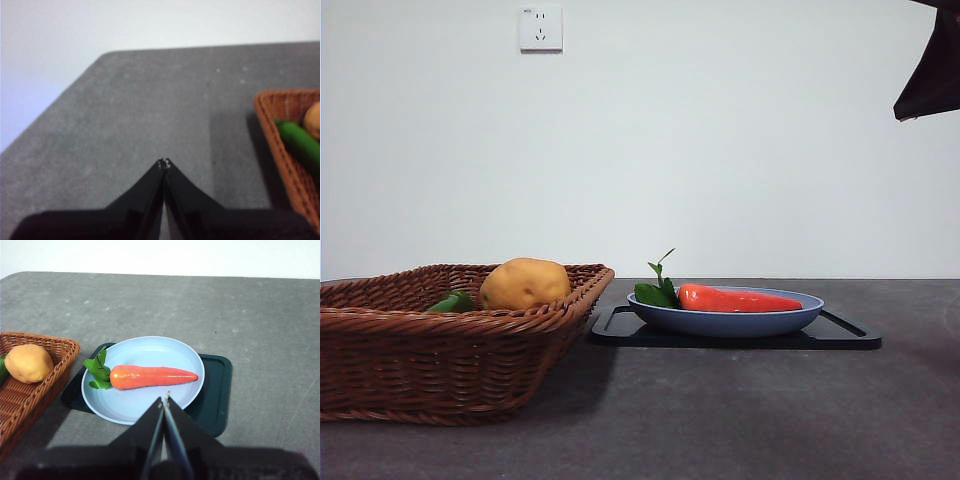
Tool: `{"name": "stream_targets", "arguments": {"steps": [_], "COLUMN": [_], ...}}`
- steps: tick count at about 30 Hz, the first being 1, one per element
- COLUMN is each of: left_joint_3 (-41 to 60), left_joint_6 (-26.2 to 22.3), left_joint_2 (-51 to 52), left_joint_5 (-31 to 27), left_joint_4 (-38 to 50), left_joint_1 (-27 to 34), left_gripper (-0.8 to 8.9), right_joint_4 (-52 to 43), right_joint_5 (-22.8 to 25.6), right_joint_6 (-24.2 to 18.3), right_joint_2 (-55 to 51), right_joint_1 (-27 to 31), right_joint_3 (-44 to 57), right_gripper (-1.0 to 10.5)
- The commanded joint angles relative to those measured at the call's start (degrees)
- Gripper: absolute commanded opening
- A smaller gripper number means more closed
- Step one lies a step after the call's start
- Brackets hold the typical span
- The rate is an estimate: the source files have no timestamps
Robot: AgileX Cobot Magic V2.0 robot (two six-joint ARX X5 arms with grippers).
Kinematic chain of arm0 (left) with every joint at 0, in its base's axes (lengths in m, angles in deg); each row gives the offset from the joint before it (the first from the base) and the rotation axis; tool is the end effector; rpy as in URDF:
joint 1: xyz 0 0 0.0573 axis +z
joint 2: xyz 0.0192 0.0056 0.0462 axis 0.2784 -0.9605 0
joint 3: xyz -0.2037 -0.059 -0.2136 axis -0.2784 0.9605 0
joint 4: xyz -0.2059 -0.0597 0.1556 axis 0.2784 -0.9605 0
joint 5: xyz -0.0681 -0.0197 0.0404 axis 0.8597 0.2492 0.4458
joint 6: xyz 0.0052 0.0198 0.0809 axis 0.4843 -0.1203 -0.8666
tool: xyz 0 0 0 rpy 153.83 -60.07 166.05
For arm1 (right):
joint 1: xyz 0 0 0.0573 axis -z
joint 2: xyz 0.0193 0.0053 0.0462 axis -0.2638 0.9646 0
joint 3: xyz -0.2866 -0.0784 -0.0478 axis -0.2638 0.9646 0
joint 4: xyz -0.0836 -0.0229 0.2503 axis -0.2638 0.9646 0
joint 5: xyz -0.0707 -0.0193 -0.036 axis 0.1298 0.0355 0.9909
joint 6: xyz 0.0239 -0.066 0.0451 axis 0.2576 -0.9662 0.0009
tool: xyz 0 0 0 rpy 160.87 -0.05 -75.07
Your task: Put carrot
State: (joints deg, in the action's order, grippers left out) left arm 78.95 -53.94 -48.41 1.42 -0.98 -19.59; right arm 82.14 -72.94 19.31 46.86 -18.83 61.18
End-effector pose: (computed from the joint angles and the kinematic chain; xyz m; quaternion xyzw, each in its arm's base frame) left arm 0.1070 0.0096 0.1683 0.0242 0.1031 0.0827 0.9909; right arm 0.1562 0.0816 0.2511 0.0007 0.1506 0.1396 0.9787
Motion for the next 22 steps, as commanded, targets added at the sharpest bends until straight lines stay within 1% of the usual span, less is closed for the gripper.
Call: {"name": "stream_targets", "arguments": {"steps": [1,5,9,22], "left_joint_3": [1.84,3.39,4.28,5.57], "left_joint_6": [-0.44,0.17,3.06,2.99], "left_joint_2": [1.11,2.86,3.13,3.10], "left_joint_5": [0.04,0.09,0.02,-0.04], "left_joint_4": [2.08,2.23,3.41,3.87], "left_joint_1": [0.15,0.13,0.13,0.13], "left_gripper": [0.08,0.08,0.08,0.08], "right_joint_4": [-0.72,-0.72,-0.72,-0.72], "right_joint_5": [0.26,0.26,0.24,0.26], "right_joint_6": [0.57,0.57,0.57,0.57], "right_joint_2": [0.13,0.13,0.13,0.13], "right_joint_1": [-0.39,-0.39,-0.39,-0.39], "right_joint_3": [-0.44,-0.44,-0.44,-0.44], "right_gripper": [0.1,0.1,0.1,0.1]}}
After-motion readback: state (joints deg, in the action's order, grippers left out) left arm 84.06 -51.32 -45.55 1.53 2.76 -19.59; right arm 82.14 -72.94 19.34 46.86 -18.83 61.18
